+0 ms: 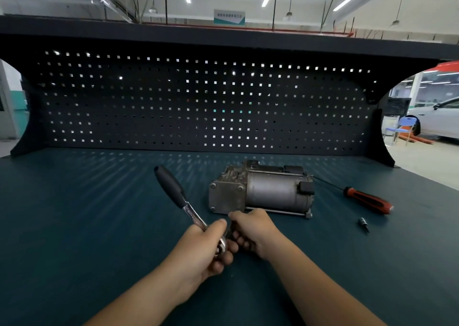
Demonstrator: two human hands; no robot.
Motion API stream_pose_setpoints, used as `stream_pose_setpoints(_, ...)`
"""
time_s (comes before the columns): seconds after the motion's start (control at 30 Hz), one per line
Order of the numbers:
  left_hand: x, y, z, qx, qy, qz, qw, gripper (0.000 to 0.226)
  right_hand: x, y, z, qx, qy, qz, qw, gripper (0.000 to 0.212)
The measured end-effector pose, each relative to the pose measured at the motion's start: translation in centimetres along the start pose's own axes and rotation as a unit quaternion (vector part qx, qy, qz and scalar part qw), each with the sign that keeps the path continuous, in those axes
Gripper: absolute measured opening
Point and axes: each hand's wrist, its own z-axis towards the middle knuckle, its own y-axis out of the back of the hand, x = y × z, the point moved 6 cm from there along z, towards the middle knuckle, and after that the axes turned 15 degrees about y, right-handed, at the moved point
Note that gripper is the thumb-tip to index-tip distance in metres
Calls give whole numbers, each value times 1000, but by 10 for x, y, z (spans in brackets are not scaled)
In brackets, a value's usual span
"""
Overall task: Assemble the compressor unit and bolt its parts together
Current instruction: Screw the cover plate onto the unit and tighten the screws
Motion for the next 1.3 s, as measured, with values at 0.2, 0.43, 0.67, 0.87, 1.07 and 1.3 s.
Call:
stream_pose_setpoints(0.2,-6,1,-4,-34,-42,92,994,34,4,1,6,5,31,-52,998,37)
stream_pose_setpoints(0.43,0,-23,-8,-177,-251,610,731,20,4,1,7,22,28,-101,994,43)
stream_pose_setpoints(0.67,-6,-3,3,-86,-159,312,933,28,4,-1,7,51,20,-49,997,34)
stream_pose_setpoints(0.87,4,-6,0,13,30,-100,994,31,8,-3,6,49,6,5,999,25)
stream_pose_setpoints(1.07,3,6,5,-8,56,-126,990,35,6,-9,4,73,-22,44,996,24)
stream_pose_setpoints(1.3,-13,1,-7,-203,-273,545,766,9,7,-3,9,49,35,-80,995,31)
